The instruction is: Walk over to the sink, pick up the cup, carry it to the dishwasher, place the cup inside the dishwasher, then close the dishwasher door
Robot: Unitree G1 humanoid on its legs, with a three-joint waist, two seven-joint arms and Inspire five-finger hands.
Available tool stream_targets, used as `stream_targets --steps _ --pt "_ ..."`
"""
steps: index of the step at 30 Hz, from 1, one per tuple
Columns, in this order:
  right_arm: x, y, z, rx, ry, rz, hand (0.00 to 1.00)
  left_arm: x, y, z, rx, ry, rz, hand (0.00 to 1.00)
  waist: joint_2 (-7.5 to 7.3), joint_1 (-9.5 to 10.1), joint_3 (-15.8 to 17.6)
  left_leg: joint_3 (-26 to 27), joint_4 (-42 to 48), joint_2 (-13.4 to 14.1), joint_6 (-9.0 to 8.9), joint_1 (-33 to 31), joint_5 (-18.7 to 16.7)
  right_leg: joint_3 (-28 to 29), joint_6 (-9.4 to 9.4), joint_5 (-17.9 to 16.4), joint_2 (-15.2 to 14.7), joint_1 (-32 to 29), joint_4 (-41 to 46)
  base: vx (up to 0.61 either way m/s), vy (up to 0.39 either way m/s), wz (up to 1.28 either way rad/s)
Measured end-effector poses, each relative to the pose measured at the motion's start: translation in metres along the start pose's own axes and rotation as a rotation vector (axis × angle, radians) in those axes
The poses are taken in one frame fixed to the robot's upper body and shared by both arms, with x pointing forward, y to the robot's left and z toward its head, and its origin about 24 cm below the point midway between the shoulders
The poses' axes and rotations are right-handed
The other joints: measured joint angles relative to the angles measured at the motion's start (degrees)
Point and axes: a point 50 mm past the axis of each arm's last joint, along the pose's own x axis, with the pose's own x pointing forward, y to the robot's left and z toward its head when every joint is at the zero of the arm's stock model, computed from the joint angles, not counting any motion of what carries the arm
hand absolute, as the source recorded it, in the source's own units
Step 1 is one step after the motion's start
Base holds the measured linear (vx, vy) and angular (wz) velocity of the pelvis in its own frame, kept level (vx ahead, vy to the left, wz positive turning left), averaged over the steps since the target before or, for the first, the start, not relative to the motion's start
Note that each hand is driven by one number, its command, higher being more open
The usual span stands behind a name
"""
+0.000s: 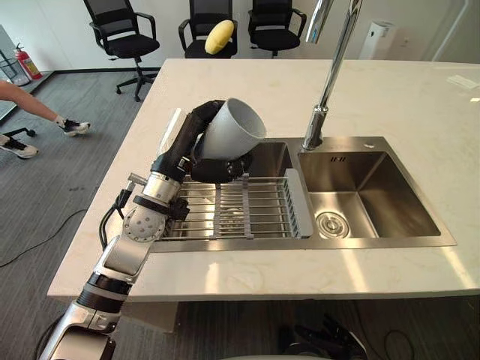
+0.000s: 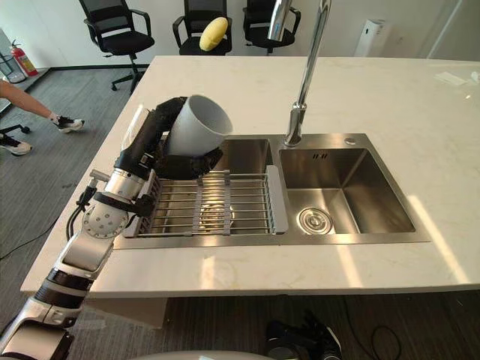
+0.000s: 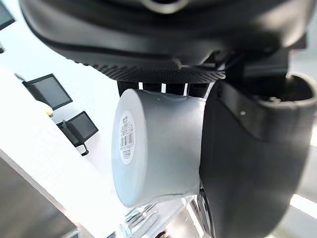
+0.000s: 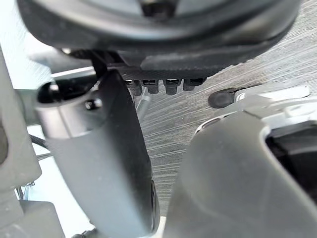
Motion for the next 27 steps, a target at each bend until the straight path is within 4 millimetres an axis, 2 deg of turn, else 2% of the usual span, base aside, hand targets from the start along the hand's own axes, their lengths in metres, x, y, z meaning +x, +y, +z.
stream_targets --steps 8,15,22,25,27 --pt "-0.003 0.004 -0.007 0.015 0.006 -0.016 1.00 -0.060 -0.017 -0.034 -0.177 0.236 0.087 0.00 -0.13 2.02 -0.02 -0.40 0.13 0.17 0.04 -0.37 -0.05 -0.33 0.31 -0.28 0.00 -0.06 0.03 -0.03 -0.015 0.02" --pt "-0.001 0.012 -0.001 0.018 -0.031 0.001 1.00 -0.095 -0.022 -0.044 -0.285 0.328 0.108 0.00 -0.94 3.04 -0.56 -0.78 0.27 0.19 0.11 -0.69 -0.09 -0.80 0.28 -0.40 -0.08 -0.06 0.06 -0.02 -0.011 0.03" --pt "0.000 0.016 0.001 0.015 -0.043 0.009 1.00 -0.113 -0.031 -0.038 -0.386 0.315 0.127 0.00 -1.39 4.31 -1.13 -1.23 1.56 0.32 0.13 -1.50 -0.49 -1.18 0.27 -0.41 -0.17 -0.04 0.05 -0.04 -0.017 0.03" --pt "-0.002 0.016 0.000 0.010 -0.049 0.010 1.00 -0.111 -0.032 -0.025 -0.422 0.251 0.136 0.00 -1.43 4.73 -1.36 -1.24 2.32 0.40 0.06 -2.36 -0.83 -1.06 0.29 -0.40 -0.19 -0.56 0.06 -0.03 -0.011 -0.03" --pt "-0.005 0.014 -0.002 0.010 -0.048 0.004 1.00 -0.104 -0.032 -0.011 -0.455 0.164 0.158 0.00 -1.46 5.85 -1.41 -0.31 2.70 0.37 0.07 -2.59 -1.09 -0.08 0.46 -0.25 -0.11 -1.23 0.07 -0.03 -0.006 -0.20"
